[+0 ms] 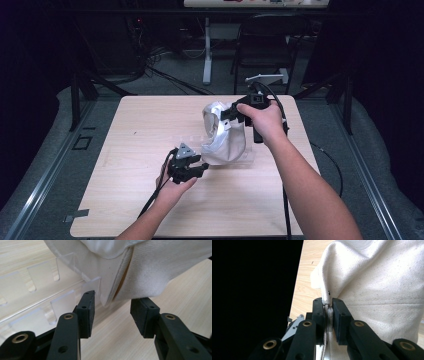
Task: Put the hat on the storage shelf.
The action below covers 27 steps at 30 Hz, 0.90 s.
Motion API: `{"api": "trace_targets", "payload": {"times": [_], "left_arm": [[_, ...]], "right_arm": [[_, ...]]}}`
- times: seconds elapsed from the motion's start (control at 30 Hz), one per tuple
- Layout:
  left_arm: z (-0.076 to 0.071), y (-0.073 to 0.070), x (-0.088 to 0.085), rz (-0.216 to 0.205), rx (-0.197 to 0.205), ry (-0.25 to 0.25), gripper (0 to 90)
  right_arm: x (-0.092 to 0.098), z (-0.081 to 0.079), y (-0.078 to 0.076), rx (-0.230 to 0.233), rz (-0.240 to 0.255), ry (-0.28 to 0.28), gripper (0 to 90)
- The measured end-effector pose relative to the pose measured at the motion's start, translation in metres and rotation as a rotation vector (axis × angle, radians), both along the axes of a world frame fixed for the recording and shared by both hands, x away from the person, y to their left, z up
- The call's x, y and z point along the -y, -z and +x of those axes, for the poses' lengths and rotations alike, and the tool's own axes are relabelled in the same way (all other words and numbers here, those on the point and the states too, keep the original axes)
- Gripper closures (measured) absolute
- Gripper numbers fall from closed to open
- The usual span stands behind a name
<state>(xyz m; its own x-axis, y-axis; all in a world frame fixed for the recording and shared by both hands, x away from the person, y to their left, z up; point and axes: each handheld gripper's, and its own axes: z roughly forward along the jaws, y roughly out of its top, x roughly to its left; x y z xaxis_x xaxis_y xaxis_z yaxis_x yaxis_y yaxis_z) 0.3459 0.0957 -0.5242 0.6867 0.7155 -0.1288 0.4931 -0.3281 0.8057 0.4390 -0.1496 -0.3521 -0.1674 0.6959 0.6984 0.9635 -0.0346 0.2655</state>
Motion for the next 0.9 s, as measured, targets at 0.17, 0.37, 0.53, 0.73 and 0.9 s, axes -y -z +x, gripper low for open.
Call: {"api": "trace_targets", "payload": {"times": [0.17, 0.37, 0.53, 0.73, 0.9], "left_arm": [[-0.008, -0.006, -0.013, -0.026, 0.009, -0.003, 53.8], [-0.017, -0.010, -0.029, -0.035, 0.020, -0.015, 53.0], [-0.026, -0.013, -0.046, -0.029, 0.031, -0.031, 52.6], [-0.036, -0.011, -0.071, -0.033, 0.027, -0.059, 51.8], [-0.041, -0.005, -0.089, -0.054, 0.027, -0.088, 49.5]], "right_arm": [[0.000, -0.002, -0.002, 0.009, -0.009, -0.002, 79.2], [0.003, -0.010, -0.010, 0.048, -0.005, 0.008, 73.5], [0.008, -0.018, -0.015, 0.067, -0.013, -0.003, 70.4], [0.014, -0.030, -0.017, 0.099, -0.032, -0.010, 65.5], [0.018, -0.042, -0.013, 0.126, -0.077, -0.026, 62.6]]}}
